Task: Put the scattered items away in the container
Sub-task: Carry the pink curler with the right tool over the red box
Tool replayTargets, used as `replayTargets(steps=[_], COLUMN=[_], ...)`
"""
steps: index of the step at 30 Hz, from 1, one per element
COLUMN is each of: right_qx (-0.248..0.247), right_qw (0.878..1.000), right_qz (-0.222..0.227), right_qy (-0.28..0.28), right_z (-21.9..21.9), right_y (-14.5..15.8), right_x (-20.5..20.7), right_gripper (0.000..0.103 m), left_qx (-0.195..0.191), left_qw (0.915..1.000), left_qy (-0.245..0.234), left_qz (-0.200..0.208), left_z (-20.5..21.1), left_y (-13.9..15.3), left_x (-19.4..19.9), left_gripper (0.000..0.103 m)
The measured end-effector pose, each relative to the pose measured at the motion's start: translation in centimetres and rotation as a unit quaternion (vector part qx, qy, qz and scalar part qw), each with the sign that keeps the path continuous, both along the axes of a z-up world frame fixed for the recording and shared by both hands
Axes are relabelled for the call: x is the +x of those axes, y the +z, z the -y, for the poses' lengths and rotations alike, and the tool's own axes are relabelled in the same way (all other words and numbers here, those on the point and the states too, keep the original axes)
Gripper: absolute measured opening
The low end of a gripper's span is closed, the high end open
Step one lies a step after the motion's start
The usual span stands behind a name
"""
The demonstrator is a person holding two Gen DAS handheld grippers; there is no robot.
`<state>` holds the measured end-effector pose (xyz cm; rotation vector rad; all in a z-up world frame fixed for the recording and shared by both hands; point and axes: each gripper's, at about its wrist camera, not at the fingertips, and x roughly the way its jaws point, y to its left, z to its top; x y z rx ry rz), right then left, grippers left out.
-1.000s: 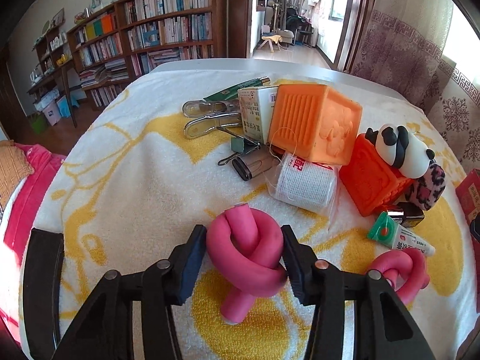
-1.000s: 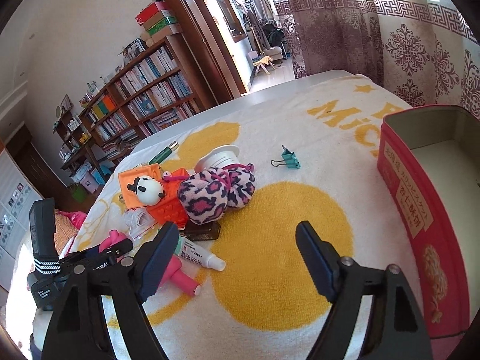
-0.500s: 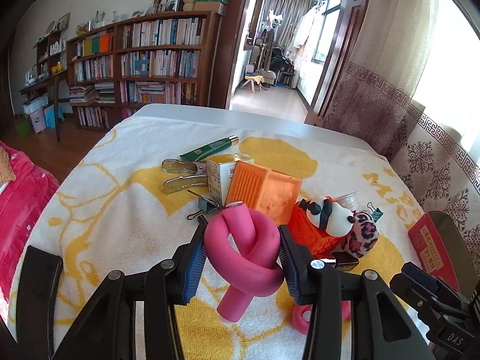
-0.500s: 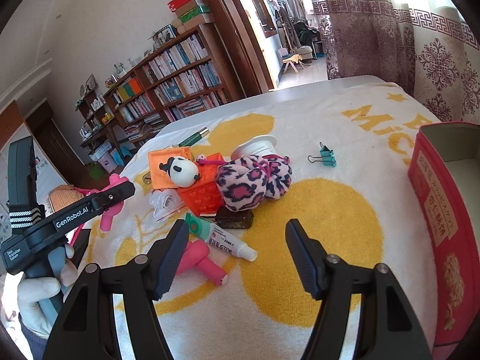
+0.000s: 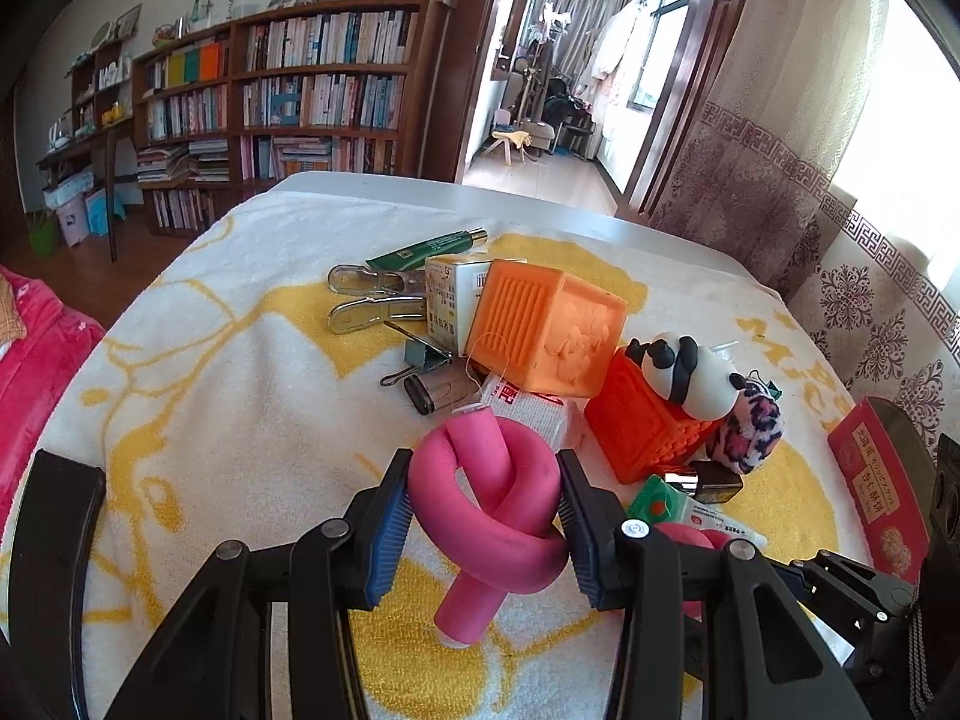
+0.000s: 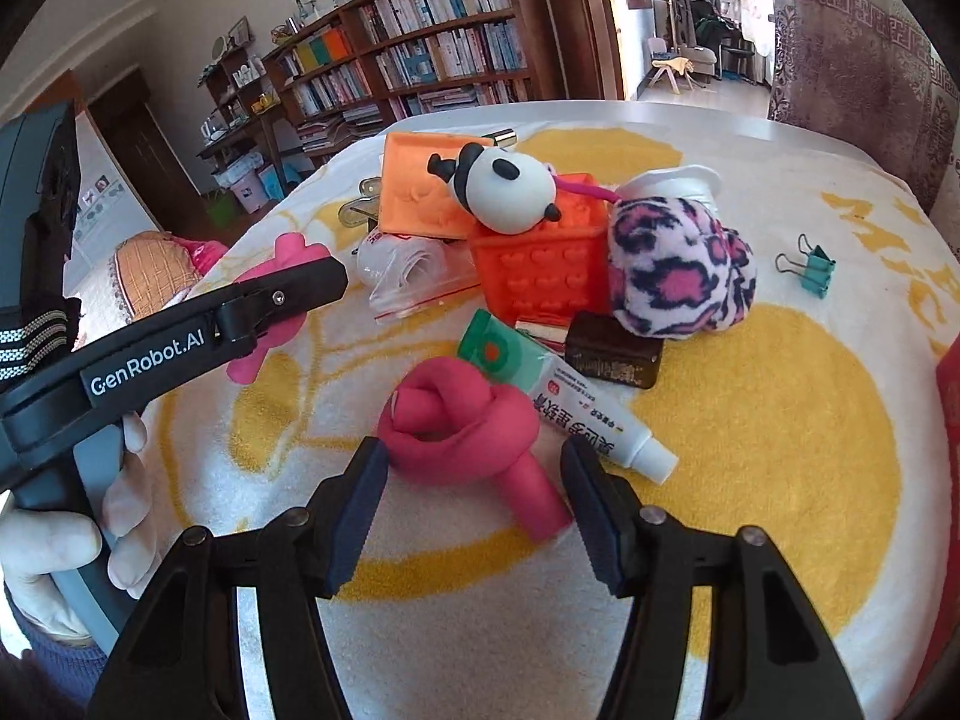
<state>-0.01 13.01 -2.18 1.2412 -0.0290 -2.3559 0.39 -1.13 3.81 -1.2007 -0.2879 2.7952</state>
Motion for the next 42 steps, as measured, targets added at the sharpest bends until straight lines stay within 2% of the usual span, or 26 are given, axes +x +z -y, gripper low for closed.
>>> replayTargets(steps=[3, 5, 10, 16, 19, 23, 29, 32, 37, 42], right_qx=[0.002, -0.012, -0.04, -0.049, -0.045, -0.054, -0.026, -0.028, -0.006, 0.01], right_qw=[1.0, 1.0, 0.999, 0.997, 0.993, 0.987, 0.969, 0.958, 0.937, 0.918], right_qz=[-0.002, 0.0, 0.001, -0.061, -0.094, -0.115, -0.155, -0.158, -0.161, -0.154], right_qy=[0.003, 0.001, -0.011, -0.018, -0.047, -0.098, -0.19, -0.237, -0.309, -0.366], right_z=[0.2, -0.3, -1.5, -1.9, -2.8, -5.5, -11.3, -15.1, -20.5, -24.8], right_y=[-0.1, -0.1, 0.1, 2.4, 3.5, 4.6, 7.0, 7.8, 8.1, 8.0], right_x=[-0.1, 0.0, 0.4, 2.7, 3.8, 5.8, 8.5, 9.7, 11.5, 12.0], right_gripper=[0.061, 0.055, 0.049, 0.049, 0.049, 0.049, 0.049, 0.049, 0.049, 0.049], left_qx=[-0.001, -0.001, 0.003, -0.004, -0.01, -0.009, -0.005, 0.001, 0.001, -0.001], left_qw=[1.0, 1.0, 1.0, 0.9998, 0.9997, 0.9997, 0.9981, 0.9954, 0.9875, 0.9756], left_qy=[-0.004, -0.003, 0.004, -0.009, -0.014, -0.023, -0.059, -0.094, -0.156, -0.217], left_qz=[0.0, 0.0, 0.003, -0.02, -0.019, -0.006, -0.014, -0.019, -0.025, -0.035], left_z=[-0.3, -0.2, 0.1, -0.7, -1.2, -1.8, -4.6, -7.0, -12.0, -17.9], left_y=[-0.1, -0.1, -0.1, 0.8, 0.7, 0.3, 1.3, 2.3, 4.3, 6.3], left_x=[0.1, 0.1, 0.0, 0.7, 0.7, 0.5, 1.4, 2.1, 2.7, 2.9], left_gripper=[0.048, 0.048, 0.048, 0.048, 0.048, 0.048, 0.048, 0.048, 0.048, 0.048])
